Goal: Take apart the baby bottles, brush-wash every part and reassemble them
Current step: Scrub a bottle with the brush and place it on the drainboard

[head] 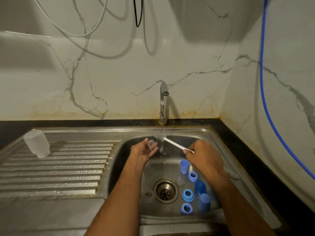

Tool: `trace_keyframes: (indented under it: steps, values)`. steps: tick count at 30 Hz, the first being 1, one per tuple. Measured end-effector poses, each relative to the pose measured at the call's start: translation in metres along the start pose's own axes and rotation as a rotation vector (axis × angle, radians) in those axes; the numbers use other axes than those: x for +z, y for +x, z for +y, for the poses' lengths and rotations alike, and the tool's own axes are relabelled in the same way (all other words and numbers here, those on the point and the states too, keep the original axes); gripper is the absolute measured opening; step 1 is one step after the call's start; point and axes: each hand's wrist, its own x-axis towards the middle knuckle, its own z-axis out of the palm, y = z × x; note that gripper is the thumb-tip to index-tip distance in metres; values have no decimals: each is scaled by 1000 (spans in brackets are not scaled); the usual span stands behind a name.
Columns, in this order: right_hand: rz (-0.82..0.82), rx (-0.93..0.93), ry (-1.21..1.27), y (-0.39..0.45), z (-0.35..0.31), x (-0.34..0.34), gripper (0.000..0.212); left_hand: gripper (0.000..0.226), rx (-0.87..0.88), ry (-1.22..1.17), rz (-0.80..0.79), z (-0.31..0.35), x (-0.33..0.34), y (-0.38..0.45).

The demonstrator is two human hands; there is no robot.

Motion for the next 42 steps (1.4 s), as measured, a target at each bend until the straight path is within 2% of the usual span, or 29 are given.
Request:
trace_keyframes:
  steps: [4, 8, 13, 17, 22, 25, 29, 32, 34, 35, 38, 40, 42]
  values:
    - [-66, -77, 0, 0, 9, 5, 31, 21, 29, -14, 64, 6, -2, 8]
    - [-90, -151, 11, 6, 4, 10, 32, 23, 36, -87, 38, 15, -7, 10]
    - [-84, -184, 66, 6, 7, 20, 36, 16, 123, 6, 46, 19, -9, 18]
    - [-103, -229, 1, 7, 6, 21, 35, 6, 165, 23, 82, 18, -7, 18]
    - [-112, -236, -5, 9, 1, 25, 38, 14, 213, 124, 30, 23, -6, 23]
    - [-244, -132, 221, 15, -1, 29, 36, 19, 214, 136, 16, 26, -9, 27]
    - [-622, 269, 756, 15, -4, 26, 30, 22, 193, 112, -24, 26, -10, 29]
    - [-708, 349, 813, 15, -1, 22, 27, 24, 194, 107, -96, 23, -5, 23]
    - [-617, 352, 751, 17, -1, 24, 20, 25, 184, 102, -131, 24, -4, 20]
    - [-531, 317, 691, 18, -1, 26, 23, 23, 171, 101, -139, 24, -5, 19]
    - [-238, 3, 303, 13, -5, 33, 34, 19, 132, 136, -106, 23, -9, 19]
    - [-126, -150, 52, 4, -10, 30, 28, 19, 140, 183, -55, 24, -12, 20]
    - [-72, -238, -55, 3, -11, 29, 24, 11, 139, 176, -47, 25, -13, 21]
